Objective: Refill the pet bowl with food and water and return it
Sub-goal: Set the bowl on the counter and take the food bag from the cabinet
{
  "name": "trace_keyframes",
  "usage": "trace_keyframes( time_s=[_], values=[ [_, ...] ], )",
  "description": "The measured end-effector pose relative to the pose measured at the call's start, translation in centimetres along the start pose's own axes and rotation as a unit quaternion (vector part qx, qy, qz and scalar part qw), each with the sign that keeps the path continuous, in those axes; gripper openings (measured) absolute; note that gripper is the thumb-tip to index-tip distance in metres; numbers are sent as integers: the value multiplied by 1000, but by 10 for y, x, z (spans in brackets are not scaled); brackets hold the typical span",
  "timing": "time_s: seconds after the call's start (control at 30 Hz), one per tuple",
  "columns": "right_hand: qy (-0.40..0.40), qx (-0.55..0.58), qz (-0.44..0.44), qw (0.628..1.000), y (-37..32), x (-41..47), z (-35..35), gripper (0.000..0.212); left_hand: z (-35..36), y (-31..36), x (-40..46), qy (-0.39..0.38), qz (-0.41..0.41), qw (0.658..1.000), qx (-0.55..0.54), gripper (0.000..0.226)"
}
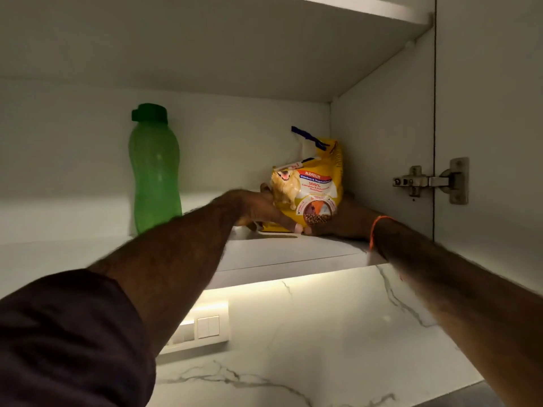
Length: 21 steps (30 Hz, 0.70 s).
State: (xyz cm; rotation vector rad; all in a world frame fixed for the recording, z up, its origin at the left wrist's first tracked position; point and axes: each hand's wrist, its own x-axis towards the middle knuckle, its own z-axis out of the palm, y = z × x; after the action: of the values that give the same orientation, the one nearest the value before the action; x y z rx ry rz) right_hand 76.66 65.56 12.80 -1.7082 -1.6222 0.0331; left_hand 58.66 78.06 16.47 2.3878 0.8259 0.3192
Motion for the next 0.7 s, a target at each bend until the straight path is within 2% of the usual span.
trace_keyframes(
  time_s=[0.03, 0.13, 0.23, 0.33, 0.5, 0.63, 0.7],
  values=[
    [10, 13, 15, 1000, 1, 0, -1, 92, -1, 0, -3, 0, 7, 1000, -17, 132],
    [34, 73, 54, 995, -2, -6, -1, 99, -8, -3, -12, 13, 14, 998, -55, 138],
    [49, 159, 64, 984, -10, -16, -4, 78, -7, -3, -27, 10, 29, 996, -80, 144],
    [76, 180, 75, 978, -13, -26, -12, 103, -2, 1, -45, -4, 43, 995, -90, 138],
    [64, 200, 41, 977, -27, -60, -21, 71, 14, 8, -66, -23, 84, 986, -144, 125],
    [75, 212, 20, 974, -37, -87, -23, 67, 27, 13, -85, -8, 123, 979, -161, 122],
    [83, 218, 17, 972, -44, -103, -24, 67, 32, 13, -93, 5, 142, 973, -179, 113]
  ],
)
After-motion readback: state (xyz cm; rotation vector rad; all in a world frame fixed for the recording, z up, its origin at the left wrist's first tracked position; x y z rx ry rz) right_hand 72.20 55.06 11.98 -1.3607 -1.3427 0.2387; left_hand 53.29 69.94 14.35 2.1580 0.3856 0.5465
